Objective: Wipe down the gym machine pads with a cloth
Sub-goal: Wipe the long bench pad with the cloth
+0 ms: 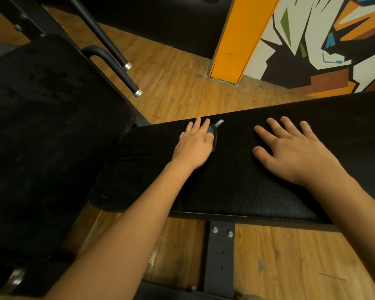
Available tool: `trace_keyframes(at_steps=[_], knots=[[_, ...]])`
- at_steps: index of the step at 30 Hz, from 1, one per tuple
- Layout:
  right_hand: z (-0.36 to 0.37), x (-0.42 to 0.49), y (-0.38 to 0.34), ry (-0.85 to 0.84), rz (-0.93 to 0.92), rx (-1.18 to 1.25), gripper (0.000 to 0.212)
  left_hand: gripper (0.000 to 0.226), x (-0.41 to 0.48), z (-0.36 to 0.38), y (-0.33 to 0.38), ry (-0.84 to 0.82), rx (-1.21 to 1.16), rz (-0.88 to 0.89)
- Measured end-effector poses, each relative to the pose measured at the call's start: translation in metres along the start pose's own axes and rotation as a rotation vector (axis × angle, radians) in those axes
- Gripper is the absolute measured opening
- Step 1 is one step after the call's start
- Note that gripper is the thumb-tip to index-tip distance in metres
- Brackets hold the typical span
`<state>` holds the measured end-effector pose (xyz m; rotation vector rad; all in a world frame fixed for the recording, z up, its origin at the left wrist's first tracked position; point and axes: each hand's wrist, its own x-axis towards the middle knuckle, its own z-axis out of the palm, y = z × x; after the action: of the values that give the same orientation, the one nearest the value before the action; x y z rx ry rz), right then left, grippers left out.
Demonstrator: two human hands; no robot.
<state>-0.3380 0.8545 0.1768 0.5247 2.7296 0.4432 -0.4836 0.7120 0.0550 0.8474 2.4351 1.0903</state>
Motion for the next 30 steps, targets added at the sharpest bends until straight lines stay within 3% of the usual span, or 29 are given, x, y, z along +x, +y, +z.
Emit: trace_keyframes(at_steps=[5,14,21,30], knots=[[0.001,0.000,0.000,0.009,-0.004,-0.002,0.077,0.054,-0.057,0.011,-0.009,0.043,-0.022,0.010],[0.002,0.000,0.000,0.034,-0.001,0.002,0.072,0.054,-0.027,0.004,-0.005,0.020,-0.012,-0.014],[0.002,0.000,0.001,0.033,-0.008,0.006,0.074,0.055,-0.097,0.014,-0.011,0.070,0.005,0.001],[0.002,0.000,0.002,0.034,-0.013,0.016,0.072,0.054,-0.071,0.012,-0.005,0.056,0.065,-0.007]])
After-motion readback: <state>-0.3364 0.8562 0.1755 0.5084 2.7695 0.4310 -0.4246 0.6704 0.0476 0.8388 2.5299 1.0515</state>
